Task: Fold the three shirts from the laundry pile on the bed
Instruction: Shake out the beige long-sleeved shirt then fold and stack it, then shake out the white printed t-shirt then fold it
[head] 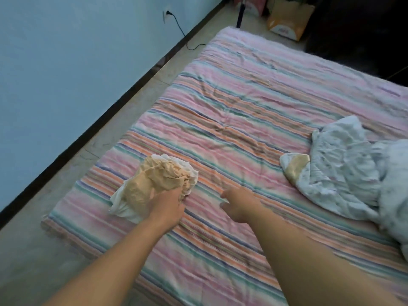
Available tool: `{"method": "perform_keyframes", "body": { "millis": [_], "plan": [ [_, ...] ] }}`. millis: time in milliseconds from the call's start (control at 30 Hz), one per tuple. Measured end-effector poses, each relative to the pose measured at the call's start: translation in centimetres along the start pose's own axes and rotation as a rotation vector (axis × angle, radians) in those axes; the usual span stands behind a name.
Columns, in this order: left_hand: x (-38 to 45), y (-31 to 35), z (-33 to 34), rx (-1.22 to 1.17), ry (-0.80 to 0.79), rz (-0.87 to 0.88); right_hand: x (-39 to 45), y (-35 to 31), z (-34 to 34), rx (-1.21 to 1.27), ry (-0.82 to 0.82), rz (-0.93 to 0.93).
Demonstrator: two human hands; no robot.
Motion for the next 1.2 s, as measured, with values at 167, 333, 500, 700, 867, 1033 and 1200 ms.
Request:
{"method": "perform_keyframes", "body": {
  "millis": [167, 333, 500, 700, 867, 1033, 1200],
  "plan": [
    [-2.7, 8.8, 0.6, 0.103, -0.251, 0.133, -7.2, 8.3, -2.9, -0.045, 0.018, 0.046],
    [-9.0, 20.7, 1.2, 0.210, -0.352, 0.276, -18.0, 19.9, -4.6, 0.055, 0.073, 0.161],
    [-13.9, 31.8, 2.1, 0.237, -0.298, 0.345, -28.0, 30.7, -6.0, 0.214, 0.168, 0.266],
    [-18.3, 43.2, 5.4, 0.223, -0.362, 0.420, -37.0, 42.3, -5.5, 0.359, 0.283, 0.386],
    [-20.8, 50.1, 9.9, 0.259, -0.400, 0.500, -41.7, 51.0, -2.2, 0.408, 0.314, 0.512],
    [-22.4, 55.3, 15.7, 0.302, -0.432, 0.559, -42.7, 58.2, 2.7, 0.519, 0.290, 0.615],
    [-22.5, 57.3, 22.7, 0.365, -0.495, 0.554, -39.2, 62.4, 7.5, 0.572, 0.227, 0.627]
  ]
}}
Point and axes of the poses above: each hand's wrist, its own x-axis towards the middle knuckle, its own z-axis out of the palm, y = z × x, the point moved 7 cm from there along x, towards the middle knuckle, and after that the axes turned 1 degree about -x, right-handed, at the moved point
